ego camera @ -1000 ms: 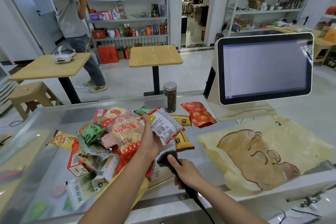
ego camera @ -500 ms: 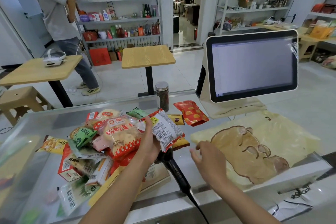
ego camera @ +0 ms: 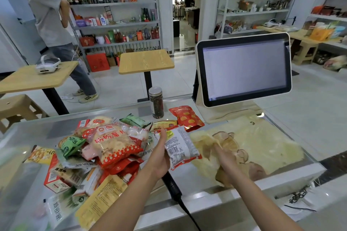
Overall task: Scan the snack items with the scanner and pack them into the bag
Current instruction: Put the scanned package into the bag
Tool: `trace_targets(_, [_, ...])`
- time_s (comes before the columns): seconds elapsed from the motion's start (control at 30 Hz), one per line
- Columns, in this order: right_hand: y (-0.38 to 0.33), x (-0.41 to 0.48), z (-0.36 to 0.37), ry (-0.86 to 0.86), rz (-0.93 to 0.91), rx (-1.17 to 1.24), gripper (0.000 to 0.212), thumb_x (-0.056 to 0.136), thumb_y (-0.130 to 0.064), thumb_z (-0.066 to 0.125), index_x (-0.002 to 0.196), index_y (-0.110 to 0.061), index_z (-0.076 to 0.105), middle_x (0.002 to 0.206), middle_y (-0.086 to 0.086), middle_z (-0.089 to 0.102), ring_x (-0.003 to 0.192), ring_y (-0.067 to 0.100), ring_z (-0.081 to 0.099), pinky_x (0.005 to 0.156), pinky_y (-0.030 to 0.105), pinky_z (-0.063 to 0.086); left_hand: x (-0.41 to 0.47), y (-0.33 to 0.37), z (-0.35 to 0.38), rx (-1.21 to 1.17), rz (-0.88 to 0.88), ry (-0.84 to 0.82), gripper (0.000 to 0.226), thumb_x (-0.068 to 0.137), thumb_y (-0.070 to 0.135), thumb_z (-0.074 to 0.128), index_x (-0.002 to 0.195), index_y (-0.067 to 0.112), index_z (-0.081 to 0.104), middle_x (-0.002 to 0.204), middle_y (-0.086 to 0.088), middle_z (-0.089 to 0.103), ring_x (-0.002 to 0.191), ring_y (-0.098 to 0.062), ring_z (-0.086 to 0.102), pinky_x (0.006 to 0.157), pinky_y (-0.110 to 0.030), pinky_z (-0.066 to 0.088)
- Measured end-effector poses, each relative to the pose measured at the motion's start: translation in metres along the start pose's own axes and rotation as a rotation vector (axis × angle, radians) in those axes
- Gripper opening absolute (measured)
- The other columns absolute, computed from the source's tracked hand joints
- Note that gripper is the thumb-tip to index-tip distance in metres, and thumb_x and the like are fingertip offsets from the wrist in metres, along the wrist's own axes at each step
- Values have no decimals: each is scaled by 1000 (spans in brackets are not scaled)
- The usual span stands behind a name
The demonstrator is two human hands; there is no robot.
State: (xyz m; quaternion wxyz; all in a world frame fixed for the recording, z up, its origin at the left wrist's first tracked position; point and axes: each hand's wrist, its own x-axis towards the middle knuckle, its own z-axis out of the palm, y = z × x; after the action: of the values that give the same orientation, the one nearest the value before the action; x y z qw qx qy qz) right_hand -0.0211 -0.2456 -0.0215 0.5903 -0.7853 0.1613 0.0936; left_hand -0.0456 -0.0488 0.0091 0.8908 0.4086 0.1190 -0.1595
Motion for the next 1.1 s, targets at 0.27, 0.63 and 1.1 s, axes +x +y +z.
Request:
trace_targets(0.27, [-11,-3,11,-322,267,886,38,103,-31,34,120,-7,59,106,13,71,104,29,62,93,44,47,-6,-8,11,39,-84,-46,62,90,59,35,126,13,56,124,-15,62,114,-32,60,96,-49,47])
trace_targets(0.63, [-27,-8,-26,-636,219,1102,30,53,-21,87,71,-2,73,66,14,68,60,30,68,55,36,58,-11,7,-4,-153,45,8,64,86,56,44,129,9,54,122,-19,62,106,-35,64,84,-49,55])
trace_targets(1.1, [-59,-30,-45,-626,249,697,60,4,-24,98,51,-3,67,43,8,59,33,16,58,31,21,44,-16,12,10,-202,-2,-300,74,76,49,71,132,5,54,128,-21,57,114,-35,59,90,-47,50])
